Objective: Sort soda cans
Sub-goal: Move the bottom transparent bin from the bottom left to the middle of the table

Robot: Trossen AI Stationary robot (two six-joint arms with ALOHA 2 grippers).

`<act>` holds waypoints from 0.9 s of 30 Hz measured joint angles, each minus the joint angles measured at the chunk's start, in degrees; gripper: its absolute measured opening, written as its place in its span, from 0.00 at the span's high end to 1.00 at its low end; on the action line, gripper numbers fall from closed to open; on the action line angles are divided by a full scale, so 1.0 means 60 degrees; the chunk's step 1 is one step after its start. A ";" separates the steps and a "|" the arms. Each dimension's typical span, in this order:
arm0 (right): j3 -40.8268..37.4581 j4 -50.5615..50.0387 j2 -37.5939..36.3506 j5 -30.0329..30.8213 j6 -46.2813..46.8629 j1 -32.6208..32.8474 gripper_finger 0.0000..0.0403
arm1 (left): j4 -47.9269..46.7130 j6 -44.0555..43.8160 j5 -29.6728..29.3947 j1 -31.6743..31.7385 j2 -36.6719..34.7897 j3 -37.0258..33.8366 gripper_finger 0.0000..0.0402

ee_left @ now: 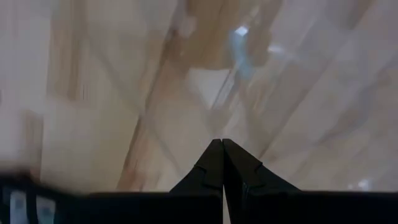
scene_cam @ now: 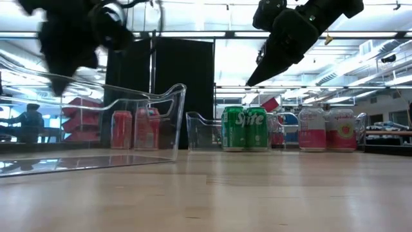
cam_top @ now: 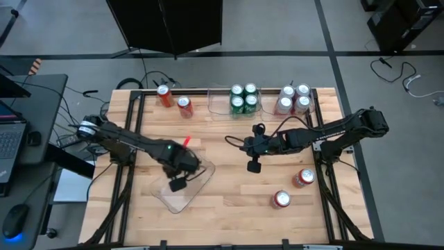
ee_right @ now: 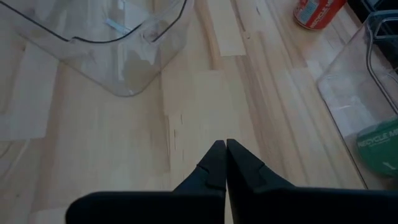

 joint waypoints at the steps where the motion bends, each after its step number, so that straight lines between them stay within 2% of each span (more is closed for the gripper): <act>1: 0.0000 0.0000 0.0000 0.0000 0.0000 0.0017 1.00 | -0.0118 -0.0224 -0.0001 -0.0086 0.0000 -0.0133 1.00; 5: 0.0000 0.0007 0.0001 0.0000 0.0011 0.0070 1.00 | 0.0039 -0.0512 -0.0069 -0.0197 -0.0007 -0.0891 1.00; 8: 0.0000 0.0020 0.0000 0.0000 0.0007 0.0070 1.00 | 0.0478 -0.0469 -0.0823 -0.0088 -0.0007 -0.1406 1.00; 14: 0.0000 0.0190 0.0000 0.0000 0.0007 0.0052 1.00 | 0.0795 0.0532 -0.4741 0.0689 -0.0004 -0.1606 1.00; 17: 0.0000 0.0221 0.0000 0.0000 0.0004 0.0052 1.00 | 0.1863 0.1454 -0.5917 0.1284 -0.0007 -0.1599 1.00; 20: 0.0000 0.0222 0.0000 0.0000 0.0004 0.0052 1.00 | 0.3948 0.2776 -0.5961 0.1856 -0.0005 -0.1650 1.00; 23: 0.0000 0.0174 0.0000 0.0000 0.0022 0.0052 1.00 | 0.5579 0.3786 -0.5505 0.2293 0.0000 -0.1660 1.00; 27: -0.0004 0.0127 0.0000 0.0000 0.0022 0.0052 1.00 | 0.7140 0.4165 -0.4734 0.2749 0.0000 -0.1664 1.00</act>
